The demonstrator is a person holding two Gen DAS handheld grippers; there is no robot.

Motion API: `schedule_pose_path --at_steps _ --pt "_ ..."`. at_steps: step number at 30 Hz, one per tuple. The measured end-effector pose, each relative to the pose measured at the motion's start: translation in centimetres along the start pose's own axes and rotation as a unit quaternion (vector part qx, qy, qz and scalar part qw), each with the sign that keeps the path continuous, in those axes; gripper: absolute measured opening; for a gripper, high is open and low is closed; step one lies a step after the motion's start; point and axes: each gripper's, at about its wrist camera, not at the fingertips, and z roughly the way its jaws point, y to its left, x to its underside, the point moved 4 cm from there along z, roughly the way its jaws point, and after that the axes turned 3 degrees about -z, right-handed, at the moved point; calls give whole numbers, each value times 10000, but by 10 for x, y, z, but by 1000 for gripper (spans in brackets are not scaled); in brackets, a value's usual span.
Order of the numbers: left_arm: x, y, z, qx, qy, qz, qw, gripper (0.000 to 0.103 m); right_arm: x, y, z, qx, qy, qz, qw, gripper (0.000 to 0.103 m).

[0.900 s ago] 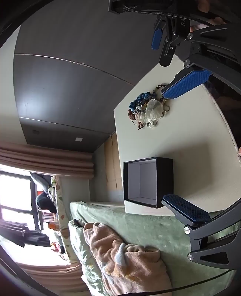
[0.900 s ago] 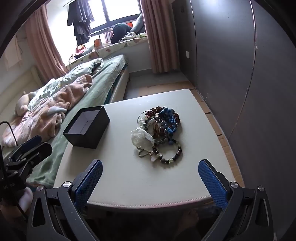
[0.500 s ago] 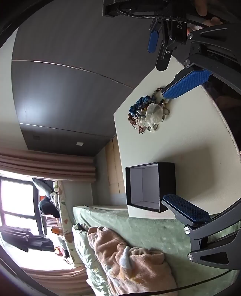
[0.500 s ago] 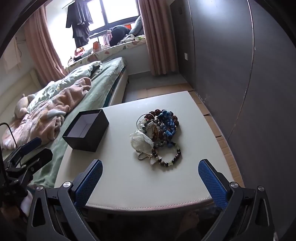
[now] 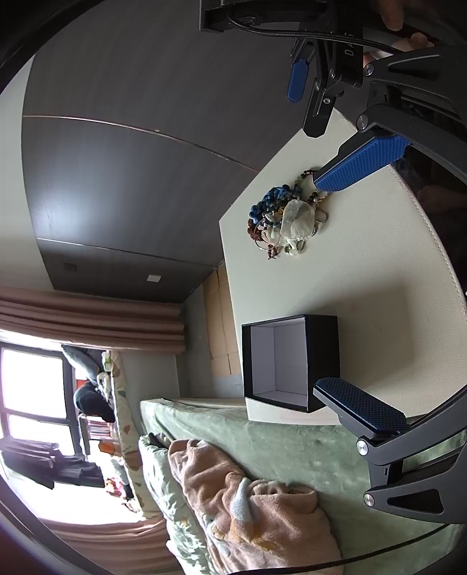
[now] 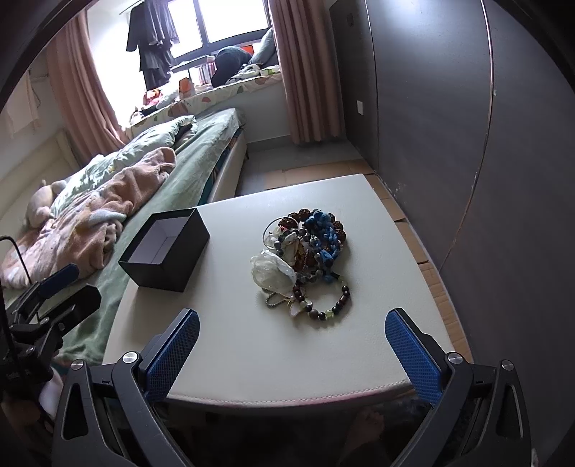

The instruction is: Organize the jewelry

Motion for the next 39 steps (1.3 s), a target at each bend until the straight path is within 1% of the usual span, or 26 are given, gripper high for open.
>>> schedule_pose_path --at_steps 10,39 --pt "1 4 -1 58 48 -43 10000 103 1 0 0 2 -1 22 10000 103" --pt "0 2 1 61 58 6 10000 103 0 -1 0 34 -22 15 10000 103"
